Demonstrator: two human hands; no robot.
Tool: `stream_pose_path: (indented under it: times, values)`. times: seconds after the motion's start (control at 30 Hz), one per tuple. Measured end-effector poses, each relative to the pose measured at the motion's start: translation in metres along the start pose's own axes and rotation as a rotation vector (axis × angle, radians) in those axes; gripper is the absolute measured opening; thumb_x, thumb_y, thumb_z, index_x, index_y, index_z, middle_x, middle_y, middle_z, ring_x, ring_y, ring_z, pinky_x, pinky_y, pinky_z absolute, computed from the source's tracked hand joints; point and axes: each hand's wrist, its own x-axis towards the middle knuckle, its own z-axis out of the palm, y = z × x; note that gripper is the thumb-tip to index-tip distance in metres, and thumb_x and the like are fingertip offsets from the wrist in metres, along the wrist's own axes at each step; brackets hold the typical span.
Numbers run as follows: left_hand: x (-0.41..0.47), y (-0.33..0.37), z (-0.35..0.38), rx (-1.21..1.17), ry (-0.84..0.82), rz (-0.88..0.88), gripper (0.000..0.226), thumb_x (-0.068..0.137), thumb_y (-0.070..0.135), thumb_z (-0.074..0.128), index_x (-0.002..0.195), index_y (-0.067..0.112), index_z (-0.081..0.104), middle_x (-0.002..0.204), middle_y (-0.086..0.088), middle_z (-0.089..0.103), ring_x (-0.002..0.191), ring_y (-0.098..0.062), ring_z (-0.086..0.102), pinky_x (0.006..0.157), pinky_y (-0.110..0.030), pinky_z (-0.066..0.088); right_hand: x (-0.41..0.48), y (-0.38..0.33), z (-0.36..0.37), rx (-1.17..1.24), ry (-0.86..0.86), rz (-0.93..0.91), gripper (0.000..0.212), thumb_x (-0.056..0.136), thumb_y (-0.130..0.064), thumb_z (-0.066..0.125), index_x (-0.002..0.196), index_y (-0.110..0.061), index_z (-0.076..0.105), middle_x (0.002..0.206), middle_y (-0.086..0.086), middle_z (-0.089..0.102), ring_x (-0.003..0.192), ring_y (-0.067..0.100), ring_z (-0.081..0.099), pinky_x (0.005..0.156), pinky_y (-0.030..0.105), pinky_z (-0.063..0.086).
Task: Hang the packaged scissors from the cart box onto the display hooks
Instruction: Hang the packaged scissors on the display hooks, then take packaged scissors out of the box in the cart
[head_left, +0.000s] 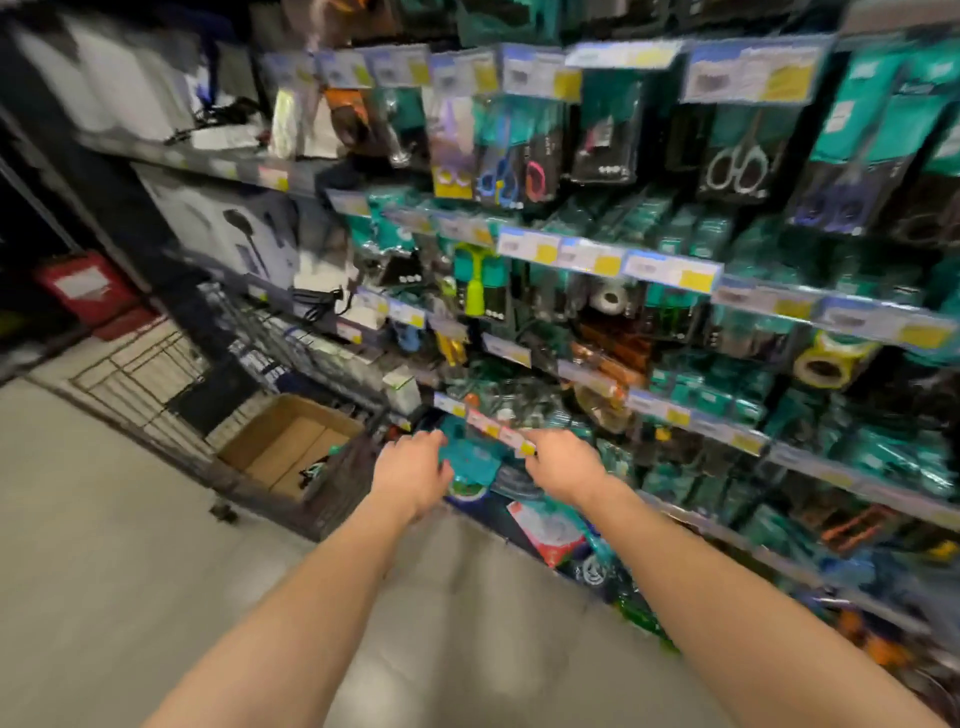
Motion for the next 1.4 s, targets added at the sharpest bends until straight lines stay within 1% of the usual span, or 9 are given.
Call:
stream_pose_path:
  times: [0.13, 0.27, 0.37, 0.57, 0.8, 0.93, 1.07, 1.2, 1.4]
  values:
    - [-0.026, -0.129, -0.001, -0.035, -0.009, -0.128, 0.037, 0.092, 0.041, 0.052, 0.124, 0.024, 0.06, 0.121, -0.005, 0.068, 0.114, -0.031, 0.063, 0.094, -0.04, 0.05, 0.044, -0.122, 0.05, -0.028, -0.068, -0.102, 0.045, 0.099, -0.023, 0.047, 0.143, -0.022, 0.055, 0.142, 0.007, 0.06, 0.127, 0.03, 0.058, 0.098, 0.041, 0.052]
    - [-0.05, -0.251, -0.007, -0.04, -0.026, -0.2, 0.038, 0.091, 0.042, 0.052, 0.124, 0.025, 0.06, 0.122, -0.003, 0.067, 0.115, -0.029, 0.064, 0.094, -0.04, 0.05, 0.085, -0.245, 0.101, -0.027, -0.156, -0.141, 0.042, 0.097, -0.021, 0.047, 0.137, -0.022, 0.058, 0.135, 0.01, 0.064, 0.119, 0.033, 0.063, 0.092, 0.041, 0.054]
    - [-0.064, -0.334, -0.013, -0.018, -0.051, -0.275, 0.036, 0.092, 0.04, 0.052, 0.121, 0.02, 0.059, 0.121, -0.007, 0.067, 0.115, -0.031, 0.063, 0.093, -0.041, 0.05, 0.11, -0.328, 0.132, -0.04, -0.178, -0.183, 0.043, 0.095, -0.026, 0.05, 0.137, -0.022, 0.059, 0.138, 0.006, 0.062, 0.126, 0.029, 0.059, 0.101, 0.04, 0.05]
    - [-0.083, -0.456, -0.01, -0.127, -0.06, -0.457, 0.036, 0.094, 0.042, 0.052, 0.125, 0.023, 0.058, 0.123, -0.007, 0.067, 0.115, -0.033, 0.064, 0.094, -0.041, 0.05, 0.166, -0.429, 0.175, -0.098, -0.27, -0.244, 0.04, 0.089, -0.032, 0.047, 0.122, -0.015, 0.063, 0.128, 0.012, 0.066, 0.118, 0.032, 0.063, 0.097, 0.043, 0.054]
    - [-0.054, -0.527, 0.012, -0.217, -0.045, -0.507, 0.041, 0.087, 0.042, 0.044, 0.119, 0.022, 0.06, 0.115, -0.01, 0.07, 0.108, -0.036, 0.066, 0.092, -0.044, 0.054, 0.245, -0.464, 0.211, -0.131, -0.343, -0.163, 0.03, 0.093, -0.02, 0.047, 0.116, -0.01, 0.063, 0.121, 0.015, 0.067, 0.115, 0.035, 0.064, 0.094, 0.043, 0.055]
    - [-0.008, -0.559, 0.023, -0.18, -0.068, -0.445, 0.039, 0.09, 0.037, 0.048, 0.125, 0.025, 0.061, 0.121, -0.004, 0.069, 0.111, -0.028, 0.064, 0.095, -0.041, 0.053, 0.3, -0.467, 0.224, -0.11, -0.348, -0.073, 0.038, 0.097, -0.019, 0.046, 0.133, -0.015, 0.057, 0.123, 0.013, 0.066, 0.108, 0.032, 0.065, 0.087, 0.04, 0.056]
    - [0.055, -0.592, 0.026, -0.119, -0.13, -0.394, 0.035, 0.095, 0.035, 0.049, 0.126, 0.023, 0.06, 0.122, -0.003, 0.067, 0.113, -0.027, 0.062, 0.097, -0.039, 0.048, 0.362, -0.469, 0.233, -0.107, -0.35, 0.022, 0.04, 0.096, -0.02, 0.048, 0.134, -0.015, 0.059, 0.123, 0.014, 0.068, 0.11, 0.033, 0.066, 0.089, 0.039, 0.056]
    - [0.119, -0.616, 0.034, -0.142, -0.209, -0.389, 0.029, 0.095, 0.036, 0.051, 0.119, 0.026, 0.062, 0.115, 0.0, 0.067, 0.108, -0.025, 0.064, 0.096, -0.04, 0.051, 0.411, -0.466, 0.248, -0.096, -0.4, 0.086, 0.047, 0.09, -0.017, 0.049, 0.135, -0.015, 0.061, 0.125, 0.015, 0.068, 0.111, 0.03, 0.068, 0.092, 0.037, 0.057]
    - [0.199, -0.635, 0.049, -0.199, -0.357, -0.357, 0.028, 0.094, 0.038, 0.053, 0.117, 0.025, 0.063, 0.115, 0.002, 0.067, 0.108, -0.023, 0.064, 0.099, -0.041, 0.052, 0.46, -0.46, 0.261, -0.05, -0.473, 0.193, 0.037, 0.097, -0.023, 0.05, 0.131, -0.014, 0.061, 0.118, 0.012, 0.07, 0.106, 0.029, 0.068, 0.087, 0.035, 0.057]
